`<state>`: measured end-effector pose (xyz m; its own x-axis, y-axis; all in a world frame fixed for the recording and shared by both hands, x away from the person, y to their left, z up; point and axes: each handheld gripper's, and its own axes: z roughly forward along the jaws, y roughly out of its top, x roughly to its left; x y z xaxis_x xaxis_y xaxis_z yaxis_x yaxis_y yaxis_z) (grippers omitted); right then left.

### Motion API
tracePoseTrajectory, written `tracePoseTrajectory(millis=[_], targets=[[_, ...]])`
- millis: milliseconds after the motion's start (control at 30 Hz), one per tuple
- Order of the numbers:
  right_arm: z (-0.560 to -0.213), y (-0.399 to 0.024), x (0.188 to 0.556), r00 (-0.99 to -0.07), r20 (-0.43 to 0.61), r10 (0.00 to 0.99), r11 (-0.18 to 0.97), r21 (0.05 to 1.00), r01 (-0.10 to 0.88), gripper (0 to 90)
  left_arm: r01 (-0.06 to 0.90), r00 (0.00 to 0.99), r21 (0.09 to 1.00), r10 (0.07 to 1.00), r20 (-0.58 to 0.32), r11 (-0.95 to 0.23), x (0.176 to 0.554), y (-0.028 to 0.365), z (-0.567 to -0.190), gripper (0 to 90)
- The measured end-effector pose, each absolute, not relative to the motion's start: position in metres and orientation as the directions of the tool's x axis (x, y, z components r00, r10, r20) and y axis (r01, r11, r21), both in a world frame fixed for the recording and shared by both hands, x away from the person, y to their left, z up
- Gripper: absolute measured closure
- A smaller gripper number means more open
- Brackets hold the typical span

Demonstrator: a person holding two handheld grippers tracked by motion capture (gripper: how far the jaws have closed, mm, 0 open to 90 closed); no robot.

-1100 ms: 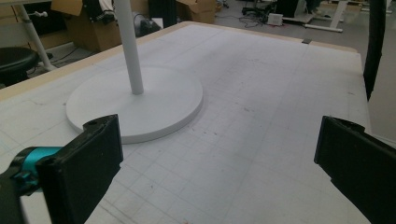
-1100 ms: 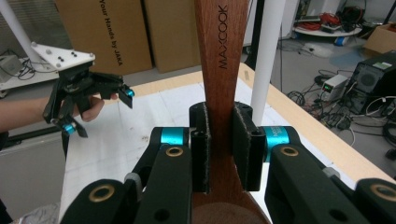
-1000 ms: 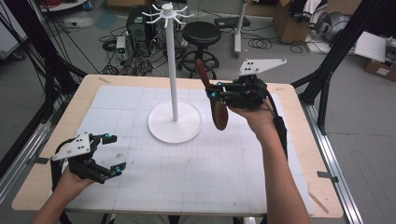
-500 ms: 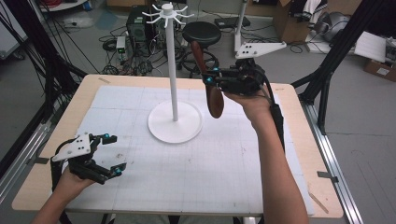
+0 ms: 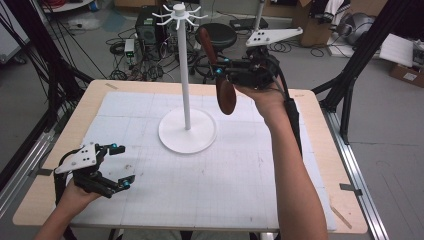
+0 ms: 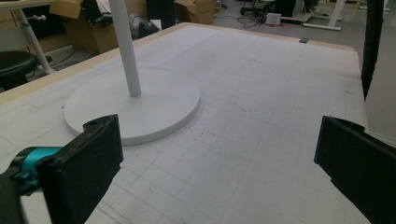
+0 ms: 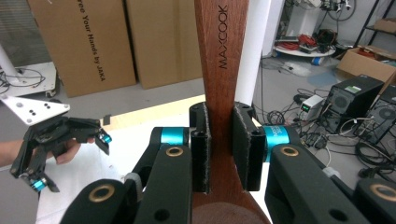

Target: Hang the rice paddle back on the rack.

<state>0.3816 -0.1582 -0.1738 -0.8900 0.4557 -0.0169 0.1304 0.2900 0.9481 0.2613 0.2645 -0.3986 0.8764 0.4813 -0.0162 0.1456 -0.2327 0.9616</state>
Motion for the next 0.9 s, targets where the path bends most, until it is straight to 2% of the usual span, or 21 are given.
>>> tracePoseTrajectory(millis=[900], targets=[[-0.164, -0.149, 0.395, -0.869, -0.023, 0.494, 0.288, 0.948, 0.139, 78.8, 0.144, 0.878, 0.962, 0.478, -0.017, -0.231, 0.262, 0.266, -0.398, 1.7]])
